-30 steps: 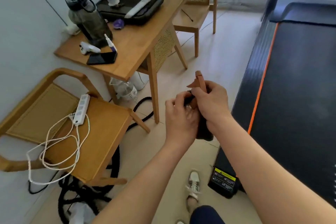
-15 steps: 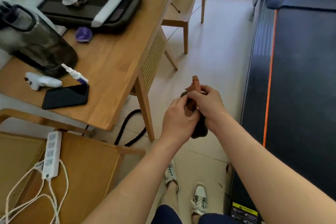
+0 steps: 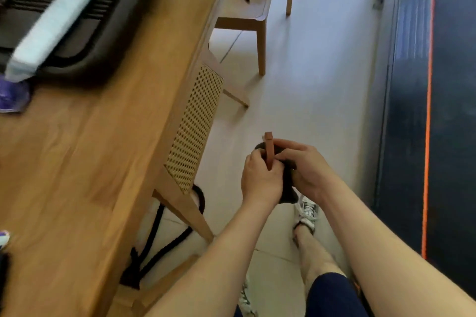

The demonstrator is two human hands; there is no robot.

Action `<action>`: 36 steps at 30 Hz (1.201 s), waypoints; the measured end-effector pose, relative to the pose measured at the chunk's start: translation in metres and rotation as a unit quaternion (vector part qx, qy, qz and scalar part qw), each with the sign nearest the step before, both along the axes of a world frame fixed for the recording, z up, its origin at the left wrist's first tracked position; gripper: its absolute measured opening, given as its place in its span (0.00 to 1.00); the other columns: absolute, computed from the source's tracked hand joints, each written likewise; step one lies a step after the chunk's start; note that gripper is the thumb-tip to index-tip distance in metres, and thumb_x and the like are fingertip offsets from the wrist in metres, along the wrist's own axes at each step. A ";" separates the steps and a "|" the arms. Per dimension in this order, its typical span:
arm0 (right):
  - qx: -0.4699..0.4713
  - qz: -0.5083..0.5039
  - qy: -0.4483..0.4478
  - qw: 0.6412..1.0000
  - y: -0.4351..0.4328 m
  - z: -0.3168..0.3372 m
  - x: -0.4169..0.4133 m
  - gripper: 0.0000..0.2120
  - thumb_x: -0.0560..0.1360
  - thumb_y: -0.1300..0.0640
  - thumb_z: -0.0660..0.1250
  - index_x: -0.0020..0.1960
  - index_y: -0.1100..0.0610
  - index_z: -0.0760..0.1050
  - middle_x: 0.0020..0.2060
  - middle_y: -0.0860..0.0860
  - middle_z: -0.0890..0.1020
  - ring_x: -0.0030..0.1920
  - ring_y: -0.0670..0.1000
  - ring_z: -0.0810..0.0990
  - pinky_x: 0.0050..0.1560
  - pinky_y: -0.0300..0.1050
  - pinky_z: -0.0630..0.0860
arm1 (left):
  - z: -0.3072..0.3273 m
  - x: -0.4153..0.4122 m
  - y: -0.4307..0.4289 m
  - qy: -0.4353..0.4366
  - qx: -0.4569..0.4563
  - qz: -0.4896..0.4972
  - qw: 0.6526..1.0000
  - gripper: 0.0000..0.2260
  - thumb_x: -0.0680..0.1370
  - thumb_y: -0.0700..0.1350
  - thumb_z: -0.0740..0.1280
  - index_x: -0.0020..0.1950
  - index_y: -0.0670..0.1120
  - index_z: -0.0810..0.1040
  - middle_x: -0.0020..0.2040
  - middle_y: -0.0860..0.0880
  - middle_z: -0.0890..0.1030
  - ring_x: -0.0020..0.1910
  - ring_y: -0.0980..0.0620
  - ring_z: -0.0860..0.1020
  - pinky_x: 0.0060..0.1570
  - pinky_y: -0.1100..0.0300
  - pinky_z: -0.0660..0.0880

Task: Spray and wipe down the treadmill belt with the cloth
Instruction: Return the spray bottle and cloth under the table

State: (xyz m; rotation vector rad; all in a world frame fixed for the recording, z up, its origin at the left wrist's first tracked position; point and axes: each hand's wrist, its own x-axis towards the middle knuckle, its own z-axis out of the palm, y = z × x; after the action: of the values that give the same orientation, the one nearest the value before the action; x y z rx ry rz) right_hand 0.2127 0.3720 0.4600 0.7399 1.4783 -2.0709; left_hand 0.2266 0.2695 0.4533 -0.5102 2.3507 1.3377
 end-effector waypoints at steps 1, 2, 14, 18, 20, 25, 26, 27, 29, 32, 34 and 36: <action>-0.008 0.007 -0.008 1.000 0.007 -0.024 -0.024 0.19 0.75 0.73 0.57 0.56 0.62 0.82 0.51 0.62 0.85 0.53 0.59 0.85 0.55 0.51 0.80 | -0.021 -0.024 0.005 -0.009 0.003 0.015 1.000 0.13 0.78 0.48 0.65 0.61 0.47 0.74 0.57 0.50 0.77 0.56 0.50 0.77 0.59 0.49 0.76; -0.003 0.014 -0.011 1.000 0.009 -0.034 -0.030 0.20 0.75 0.74 0.57 0.58 0.62 0.81 0.51 0.61 0.85 0.54 0.60 0.84 0.55 0.51 0.80 | -0.028 -0.030 0.003 -0.022 0.014 0.026 0.999 0.12 0.77 0.47 0.67 0.60 0.47 0.74 0.56 0.50 0.78 0.55 0.50 0.78 0.58 0.49 0.77; 0.026 0.012 -0.034 0.999 -0.040 -0.312 -0.204 0.14 0.73 0.74 0.63 0.53 0.60 0.77 0.43 0.59 0.84 0.32 0.53 0.83 0.32 0.43 0.79 | -0.302 -0.203 -0.061 -0.004 -0.029 0.080 0.996 0.07 0.77 0.42 0.71 0.54 0.48 0.85 0.44 0.52 0.84 0.46 0.53 0.81 0.45 0.61 0.76; 0.031 0.003 -0.023 0.999 -0.076 -0.388 -0.233 0.10 0.74 0.70 0.67 0.47 0.56 0.79 0.41 0.55 0.82 0.40 0.53 0.81 0.37 0.45 0.78 | -0.368 -0.243 -0.109 0.054 -0.081 0.114 0.989 0.07 0.77 0.42 0.70 0.51 0.53 0.84 0.45 0.54 0.85 0.48 0.54 0.82 0.48 0.61 0.76; 0.013 -0.001 -0.013 1.000 -0.096 -0.420 -0.250 0.09 0.74 0.68 0.68 0.49 0.56 0.80 0.44 0.57 0.81 0.42 0.54 0.80 0.41 0.47 0.79 | -0.393 -0.254 -0.138 0.099 -0.104 0.164 0.976 0.07 0.78 0.41 0.68 0.48 0.52 0.84 0.44 0.55 0.85 0.47 0.57 0.82 0.48 0.63 0.76; -0.023 0.012 0.011 1.000 -0.135 -0.461 -0.282 0.07 0.74 0.64 0.69 0.46 0.53 0.81 0.43 0.58 0.82 0.42 0.57 0.81 0.48 0.53 0.80 | -0.433 -0.272 -0.208 0.178 -0.134 0.270 0.937 0.10 0.80 0.40 0.66 0.42 0.52 0.79 0.36 0.57 0.81 0.33 0.66 0.77 0.39 0.69 0.73; -0.029 0.012 0.011 0.999 -0.139 -0.464 -0.286 0.07 0.74 0.65 0.68 0.45 0.53 0.81 0.43 0.57 0.82 0.42 0.57 0.80 0.48 0.52 0.79 | -0.436 -0.275 -0.217 0.177 -0.134 0.278 0.934 0.09 0.80 0.39 0.66 0.43 0.51 0.80 0.36 0.56 0.81 0.31 0.66 0.77 0.36 0.72 0.72; -0.041 0.015 0.014 0.999 -0.144 -0.469 -0.291 0.08 0.75 0.65 0.68 0.45 0.53 0.81 0.42 0.56 0.82 0.43 0.56 0.80 0.49 0.51 0.78 | -0.444 -0.279 -0.226 0.182 -0.138 0.287 0.930 0.08 0.81 0.39 0.66 0.45 0.49 0.80 0.35 0.56 0.80 0.32 0.65 0.77 0.34 0.73 0.71; -0.066 0.019 0.018 0.997 -0.152 -0.473 -0.302 0.09 0.75 0.65 0.67 0.45 0.52 0.81 0.42 0.56 0.82 0.44 0.55 0.79 0.47 0.49 0.77 | -0.456 -0.288 -0.244 0.182 -0.144 0.300 0.925 0.05 0.81 0.40 0.65 0.49 0.48 0.80 0.37 0.54 0.80 0.37 0.58 0.78 0.37 0.69 0.73; -0.117 0.024 0.005 0.993 -0.168 -0.474 -0.315 0.11 0.77 0.67 0.66 0.46 0.53 0.80 0.43 0.57 0.82 0.43 0.55 0.79 0.45 0.47 0.77 | -0.463 -0.298 -0.269 0.157 -0.146 0.325 0.921 0.06 0.82 0.40 0.63 0.55 0.46 0.79 0.40 0.54 0.79 0.36 0.61 0.77 0.41 0.67 0.77; -0.165 0.010 -0.015 0.986 -0.173 -0.471 -0.320 0.11 0.77 0.68 0.65 0.47 0.54 0.80 0.44 0.58 0.82 0.42 0.55 0.79 0.41 0.46 0.77 | -0.460 -0.301 -0.277 0.132 -0.191 0.288 0.929 0.09 0.81 0.40 0.64 0.61 0.46 0.77 0.50 0.52 0.81 0.47 0.61 0.79 0.53 0.63 0.77; -0.214 -0.004 -0.038 0.976 -0.177 -0.469 -0.321 0.11 0.78 0.69 0.64 0.49 0.56 0.80 0.47 0.59 0.81 0.43 0.55 0.79 0.37 0.45 0.76 | -0.451 -0.298 -0.271 0.138 -0.340 0.225 0.903 0.19 0.78 0.39 0.68 0.68 0.49 0.73 0.65 0.48 0.76 0.65 0.48 0.72 0.62 0.54 0.69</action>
State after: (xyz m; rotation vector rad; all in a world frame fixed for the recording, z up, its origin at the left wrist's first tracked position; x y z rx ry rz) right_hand -0.1082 0.1948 -0.0087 0.6408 0.9381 -2.2329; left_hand -0.0715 -0.0018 0.0025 -1.1937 3.0581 0.7253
